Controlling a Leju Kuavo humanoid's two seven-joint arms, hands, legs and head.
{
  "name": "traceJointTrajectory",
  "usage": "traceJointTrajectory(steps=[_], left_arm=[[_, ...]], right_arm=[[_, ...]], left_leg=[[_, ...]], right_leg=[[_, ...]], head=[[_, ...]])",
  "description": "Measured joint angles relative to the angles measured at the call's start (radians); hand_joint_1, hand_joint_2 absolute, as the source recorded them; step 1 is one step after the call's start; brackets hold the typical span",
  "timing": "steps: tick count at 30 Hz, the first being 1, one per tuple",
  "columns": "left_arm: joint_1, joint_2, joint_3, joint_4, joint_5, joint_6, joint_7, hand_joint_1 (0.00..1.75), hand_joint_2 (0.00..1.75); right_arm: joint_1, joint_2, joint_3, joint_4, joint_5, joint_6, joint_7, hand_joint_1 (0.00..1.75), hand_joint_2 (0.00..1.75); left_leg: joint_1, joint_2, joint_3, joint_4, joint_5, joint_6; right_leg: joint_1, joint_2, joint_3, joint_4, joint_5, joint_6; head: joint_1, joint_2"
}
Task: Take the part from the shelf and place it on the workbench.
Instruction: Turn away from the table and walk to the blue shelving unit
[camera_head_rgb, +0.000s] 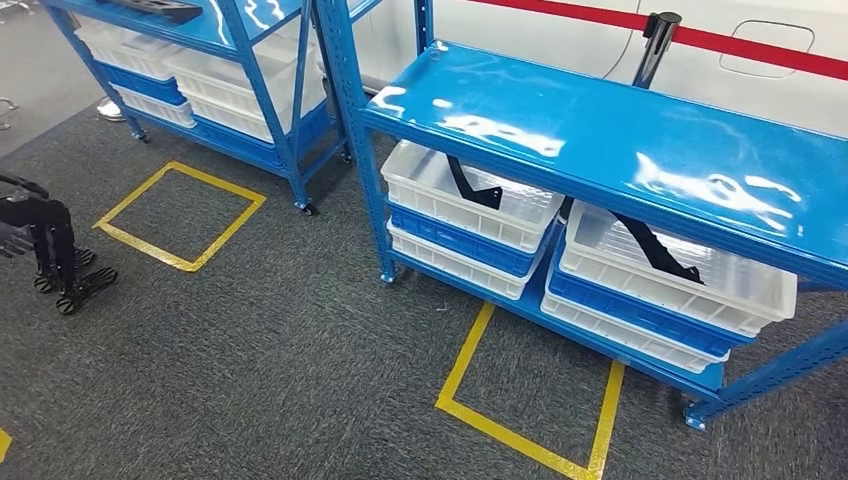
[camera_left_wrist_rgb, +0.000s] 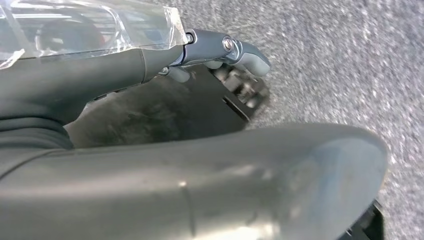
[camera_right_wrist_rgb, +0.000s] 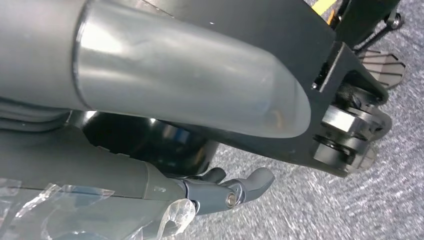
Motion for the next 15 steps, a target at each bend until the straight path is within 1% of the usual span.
traceJointTrajectory(steps=[1, 2, 3, 4, 5, 6, 7, 8, 9, 10, 11, 12, 13, 14, 15], left_arm=[[-0.001, 0.0, 0.0, 0.0, 0.0, 0.001, -0.001, 0.0, 0.0], [-0.001, 0.0, 0.0, 0.0, 0.0, 0.002, -0.002, 0.0, 0.0], [0.0, 0.0, 0.0, 0.0, 0.0, 0.003, -0.002, 0.0, 0.0], [0.002, 0.0, 0.0, 0.0, 0.0, 0.004, -0.002, 0.0, 0.0], [0.002, 0.0, 0.0, 0.0, 0.0, 0.004, -0.002, 0.0, 0.0], [0.002, 0.0, 0.0, 0.0, 0.0, 0.005, -0.002, 0.0, 0.0], [0.002, 0.0, 0.0, 0.0, 0.0, 0.005, -0.002, 0.0, 0.0], [0.002, 0.0, 0.0, 0.0, 0.0, 0.004, -0.001, 0.0, 0.0], [0.002, 0.0, 0.0, 0.0, 0.0, 0.003, -0.001, 0.0, 0.0], [0.001, 0.0, 0.0, 0.0, 0.0, 0.001, 0.0, 0.0, 0.0], [0.001, 0.0, 0.0, 0.0, 0.0, 0.0, 0.001, 0.0, 0.0], [0.0, 0.0, 0.0, 0.0, 0.0, -0.002, 0.002, 0.0, 0.0], [0.0, 0.0, -0.001, 0.0, 0.0, -0.003, 0.004, 0.0, 0.0], [0.0, 0.0, -0.001, 0.0, 0.0, -0.004, 0.005, 0.0, 0.0], [0.0, -0.001, -0.001, 0.0, 0.0, -0.004, 0.006, 0.0, 0.0]], right_arm=[[0.0, 0.0, 0.001, 0.0, 0.0, 0.001, 0.001, 0.0, 0.0], [0.0, 0.0, 0.001, 0.0, 0.0, 0.002, 0.001, 0.0, 0.0], [0.0, 0.0, 0.002, 0.0, 0.0, 0.002, 0.001, 0.0, 0.0], [-0.001, 0.0, 0.004, 0.0, 0.0, 0.001, 0.0, 0.0, 0.0], [-0.001, 0.0, 0.005, 0.0, 0.0, 0.001, 0.0, 0.0, 0.0], [-0.001, 0.0, 0.006, 0.0, 0.0, 0.0, -0.002, 0.0, 0.0], [0.0, 0.0, 0.007, 0.0, -0.001, 0.0, -0.003, 0.0, 0.0], [0.0, 0.0, 0.008, 0.0, -0.001, -0.001, -0.004, 0.0, 0.0], [0.0, 0.0, 0.008, 0.0, -0.002, -0.003, -0.006, 0.0, 0.0], [0.0, 0.002, 0.008, 0.0, -0.003, -0.004, -0.008, 0.0, 0.0], [-0.001, 0.002, 0.008, 0.0, -0.004, -0.004, -0.009, 0.0, 0.0], [-0.001, 0.003, 0.008, 0.0, -0.005, -0.005, -0.011, 0.0, 0.0], [-0.001, 0.004, 0.008, 0.0, -0.006, -0.005, -0.012, 0.0, 0.0], [0.0, 0.003, 0.008, 0.0, -0.006, -0.006, -0.012, 0.0, 0.0], [0.002, 0.002, 0.008, 0.0, -0.006, -0.006, -0.012, 0.0, 0.0]], left_leg=[[0.004, -0.01, -0.006, 0.019, -0.014, -0.005], [0.006, -0.026, -0.023, 0.059, -0.04, -0.009], [0.007, -0.044, -0.05, 0.12, -0.073, -0.013], [0.007, -0.057, -0.085, 0.194, -0.106, -0.014], [0.007, -0.063, -0.119, 0.261, -0.13, -0.015], [0.006, -0.067, -0.141, 0.3, -0.136, -0.014], [0.005, -0.07, -0.144, 0.3, -0.122, -0.01], [0.004, -0.074, -0.128, 0.258, -0.091, -0.004], [0.001, -0.085, -0.098, 0.187, -0.05, 0.006], [-0.002, -0.105, -0.066, 0.111, -0.017, 0.017], [-0.005, -0.119, -0.042, 0.053, 0.007, 0.025], [-0.009, -0.13, -0.029, 0.018, 0.018, 0.03], [-0.012, -0.133, -0.025, 0.006, 0.019, 0.032], [-0.013, -0.124, -0.025, 0.002, 0.022, 0.033], [-0.011, -0.117, -0.023, -0.004, 0.026, 0.035]], right_leg=[[0.0, 0.008, 0.0, -0.001, 0.002, -0.007], [-0.002, 0.016, 0.0, -0.002, 0.004, -0.013], [-0.002, 0.023, -0.001, -0.002, 0.005, -0.018], [-0.001, 0.032, -0.002, -0.002, 0.006, -0.021], [0.0, 0.042, -0.003, -0.002, 0.007, -0.023], [0.002, 0.053, -0.003, -0.001, 0.007, -0.024], [0.005, 0.065, -0.002, -0.001, 0.007, -0.025], [0.007, 0.078, -0.001, -0.001, 0.007, -0.025], [0.009, 0.089, 0.0, -0.001, 0.008, -0.025], [0.011, 0.1, 0.001, -0.001, 0.008, -0.024], [0.011, 0.108, 0.0, -0.001, 0.009, -0.022], [0.011, 0.115, -0.002, -0.001, 0.01, -0.019], [0.009, 0.121, -0.004, -0.002, 0.011, -0.014], [0.008, 0.127, -0.006, -0.004, 0.013, -0.008], [0.007, 0.124, -0.008, -0.003, 0.012, -0.003]], head=[[-0.001, 0.0], [-0.002, 0.0], [-0.003, 0.0], [-0.004, 0.0], [-0.005, 0.0], [-0.005, 0.0], [-0.005, 0.0], [-0.005, 0.0], [-0.005, 0.0], [-0.005, 0.0], [-0.005, 0.0], [-0.005, 0.0], [-0.005, 0.0], [-0.006, 0.0], [-0.006, 0.0]])
